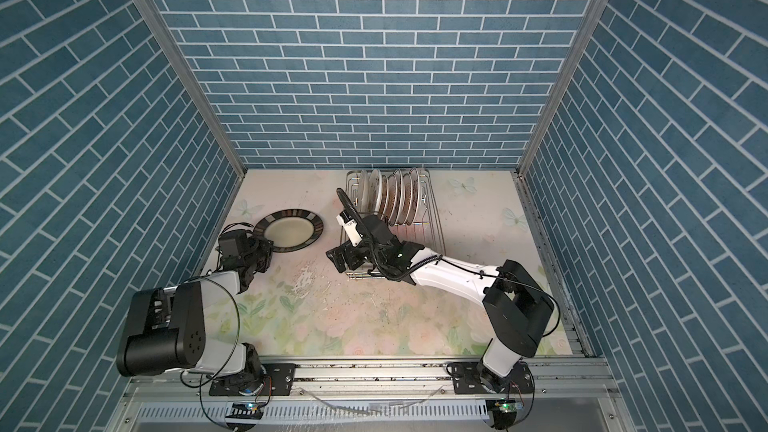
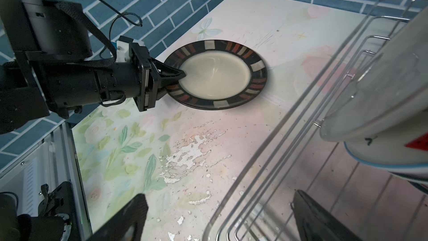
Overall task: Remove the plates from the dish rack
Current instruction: 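Carry the dark-bordered plate off the rack with the left gripper while the right withdraws, then lower the dark-bordered plate flat onto the table with the left gripper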
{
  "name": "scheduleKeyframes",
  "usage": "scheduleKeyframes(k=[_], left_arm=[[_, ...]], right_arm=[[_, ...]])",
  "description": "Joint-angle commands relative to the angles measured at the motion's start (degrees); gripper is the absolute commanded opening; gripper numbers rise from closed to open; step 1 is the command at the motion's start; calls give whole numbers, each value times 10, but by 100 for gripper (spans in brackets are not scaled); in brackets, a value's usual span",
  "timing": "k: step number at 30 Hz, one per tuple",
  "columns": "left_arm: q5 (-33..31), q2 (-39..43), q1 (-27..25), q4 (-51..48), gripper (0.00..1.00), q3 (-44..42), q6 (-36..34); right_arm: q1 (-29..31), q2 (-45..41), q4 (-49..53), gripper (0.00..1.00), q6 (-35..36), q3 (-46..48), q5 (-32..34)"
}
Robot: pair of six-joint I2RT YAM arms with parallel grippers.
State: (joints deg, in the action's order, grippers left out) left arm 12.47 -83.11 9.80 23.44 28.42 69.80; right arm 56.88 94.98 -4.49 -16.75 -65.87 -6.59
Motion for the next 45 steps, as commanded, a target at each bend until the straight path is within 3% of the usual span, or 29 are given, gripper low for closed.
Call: scheduleKeyframes(k=[1,11,15,19,28,39,45], left_arm=[[9,-9,7,88,0,32,7],[-38,-19,10,76,0,20,-7],[-39,-59,16,82,6,34,-8],[-18,-92,18,165,9,11,18],[-48,-148,18,130,13,52,14],[-67,-197,14,130,22,79,5],[-89,-193,1,105,37,93,-7]], right_arm=[[7,15,29,98,31,-39,-31],[7,46,29,98,17,-75,-43],[6,64,30,97,10,-92,-46],[6,70,23,97,10,-96,-39],[6,85,4,96,-2,-109,-48],[5,78,-27,96,-33,-90,-12],[4,58,-67,96,-33,-50,-3]])
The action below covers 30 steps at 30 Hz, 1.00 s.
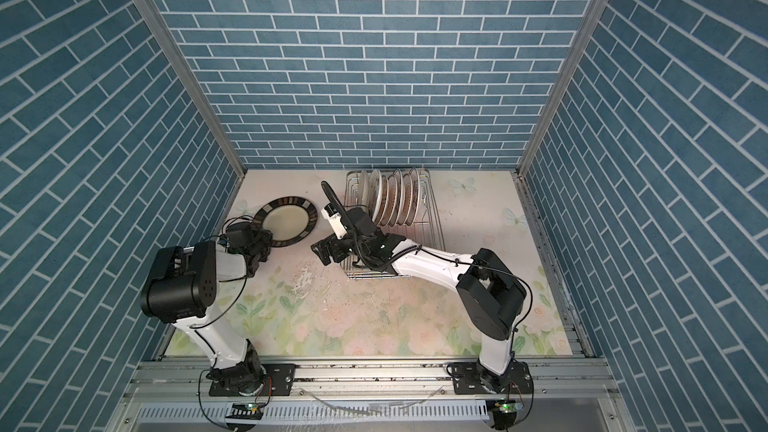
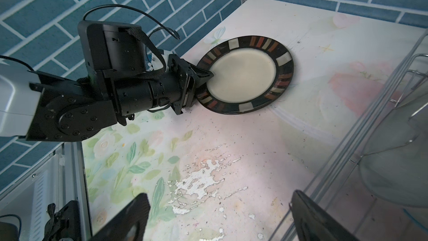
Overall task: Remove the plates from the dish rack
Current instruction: 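Lower the dark-bordered plate flat onto the table with the left gripper, then open and lift the left gripper off the plate while the right returns to the rack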
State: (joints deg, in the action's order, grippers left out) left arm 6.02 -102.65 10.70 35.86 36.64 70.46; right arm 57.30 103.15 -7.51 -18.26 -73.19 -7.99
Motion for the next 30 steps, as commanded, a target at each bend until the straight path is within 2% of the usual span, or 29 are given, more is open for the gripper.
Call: scheduleKeyframes(k=[1,4,6,8,10,13,17,22,27,30], left_arm=[[-29,2,-8,-12,41,7,-11],[-37,3,-9,13,55,-5,-5],[-41,7,-9,3,71,-6,-7],[-46,10,-9,-1,81,-7,-9],[-47,16,-9,0,99,-10,-18],[-47,32,-9,-14,100,-11,-33],[-66,68,-9,-9,100,-43,-32],[-85,135,-9,-38,100,-82,-40],[-92,204,-9,-72,100,-114,-58],[-82,256,-9,-118,100,-119,-57]], right_arm=[[0,-27,-44,97,-17,29,7],[0,-33,-61,98,-10,42,-9],[0,-39,-76,98,-9,55,-10],[0,-45,-83,98,-7,65,-7],[0,-53,-93,98,-5,76,-1],[0,-68,-132,98,-8,107,25],[1,-93,-189,98,-15,154,26],[0,-106,-193,98,-12,164,10],[1,-133,-195,98,1,191,26],[1,-156,-206,98,0,215,59]])
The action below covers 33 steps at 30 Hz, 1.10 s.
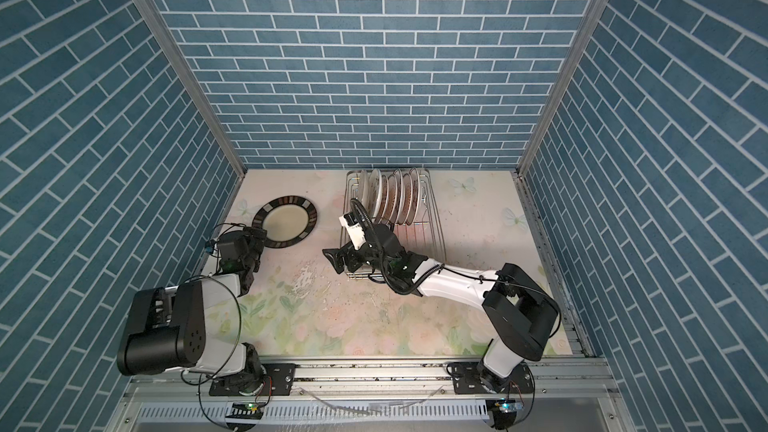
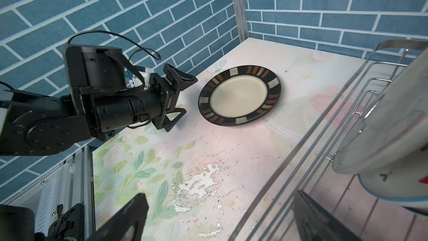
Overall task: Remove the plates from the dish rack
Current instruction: 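Open and lift the left gripper off the plate while the right returns to the rack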
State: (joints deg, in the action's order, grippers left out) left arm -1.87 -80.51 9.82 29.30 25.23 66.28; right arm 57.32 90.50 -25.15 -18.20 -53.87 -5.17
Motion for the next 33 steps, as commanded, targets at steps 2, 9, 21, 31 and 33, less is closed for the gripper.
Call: scheduleKeyframes(k=[2,9,21,31,33], left_arm=[[13,67,-1,-86,100,0,-19],[10,208,-11,-159,100,-24,-22],[50,360,-113,-205,100,-5,-69],[99,300,-299,-133,100,47,-179],[111,282,-318,-142,100,65,-186]], right_arm=[[1,-38,-35,98,-5,29,39],[1,-60,-43,98,-16,50,34],[0,-162,-37,99,-98,127,231],[-1,-318,-160,98,-31,278,302],[-4,-337,-142,98,-6,283,321]])
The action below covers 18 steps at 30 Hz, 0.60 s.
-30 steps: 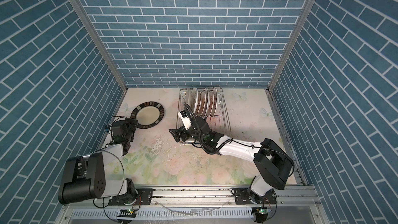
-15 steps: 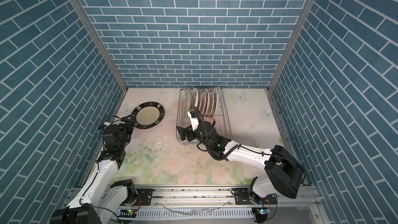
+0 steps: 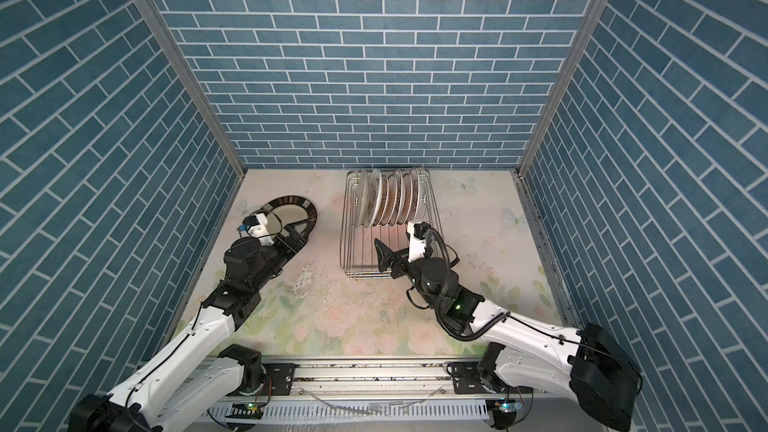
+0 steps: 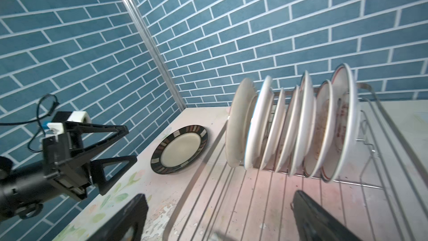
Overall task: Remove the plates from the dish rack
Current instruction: 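Open and lift the left gripper off the plate while the right returns to the rack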
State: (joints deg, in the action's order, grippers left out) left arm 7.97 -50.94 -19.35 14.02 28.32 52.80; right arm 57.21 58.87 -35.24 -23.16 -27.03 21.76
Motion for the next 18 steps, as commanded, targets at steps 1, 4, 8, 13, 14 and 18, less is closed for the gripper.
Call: scheduleKeyframes(k=[1,4,8,13,14,18], left_arm=[[36,-24,-26,11,100,44,-47],[60,-39,-38,36,100,46,-48],[50,-40,-71,137,100,-7,-47],[44,-36,-87,178,100,-30,-59],[31,-31,-87,171,100,-29,-62],[37,-34,-88,240,100,-66,-40]], right_arm=[[-4,-30,-33,98,55,16,54],[-17,-58,4,98,68,10,50],[-51,-75,130,99,57,-52,32],[-76,-32,239,99,52,-145,15],[-76,-19,253,99,52,-162,11],[-76,25,261,98,46,-207,2]])
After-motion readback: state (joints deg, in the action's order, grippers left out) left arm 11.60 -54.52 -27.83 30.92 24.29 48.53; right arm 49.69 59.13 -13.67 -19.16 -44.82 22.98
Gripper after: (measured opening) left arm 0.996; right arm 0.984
